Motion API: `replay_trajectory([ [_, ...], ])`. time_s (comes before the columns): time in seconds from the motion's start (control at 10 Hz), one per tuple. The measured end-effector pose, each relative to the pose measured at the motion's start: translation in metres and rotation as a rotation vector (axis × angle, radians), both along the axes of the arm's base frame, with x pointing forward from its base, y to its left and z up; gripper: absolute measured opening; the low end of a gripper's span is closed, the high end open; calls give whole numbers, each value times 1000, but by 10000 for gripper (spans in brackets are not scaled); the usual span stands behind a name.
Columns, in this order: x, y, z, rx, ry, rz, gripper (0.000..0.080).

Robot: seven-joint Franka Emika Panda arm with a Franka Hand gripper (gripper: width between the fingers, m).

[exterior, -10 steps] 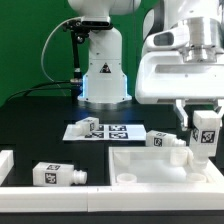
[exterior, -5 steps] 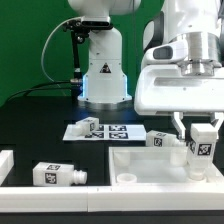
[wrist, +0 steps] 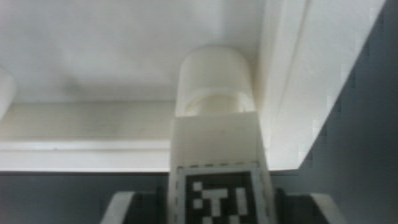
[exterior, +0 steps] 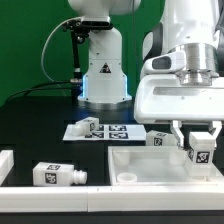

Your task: Assemble one leg

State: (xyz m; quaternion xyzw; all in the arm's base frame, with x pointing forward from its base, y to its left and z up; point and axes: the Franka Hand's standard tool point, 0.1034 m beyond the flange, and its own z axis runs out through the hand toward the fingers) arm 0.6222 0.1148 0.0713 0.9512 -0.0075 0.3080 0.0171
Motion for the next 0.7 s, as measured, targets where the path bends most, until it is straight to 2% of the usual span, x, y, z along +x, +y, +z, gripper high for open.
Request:
replay_trajectory([
  [0.1,1,-1,0,-7,-4,8,284],
  [0.2,1,-1,0,-10,-4,10,336],
  [0.3,1,-2,0,-14,-4,13,336],
  [0.5,1,-3,1,-23,4,24,605],
  [0.6,0,-4,3,-26,79,23,605],
  [0.7,1,-1,18,-12,130,19,641],
])
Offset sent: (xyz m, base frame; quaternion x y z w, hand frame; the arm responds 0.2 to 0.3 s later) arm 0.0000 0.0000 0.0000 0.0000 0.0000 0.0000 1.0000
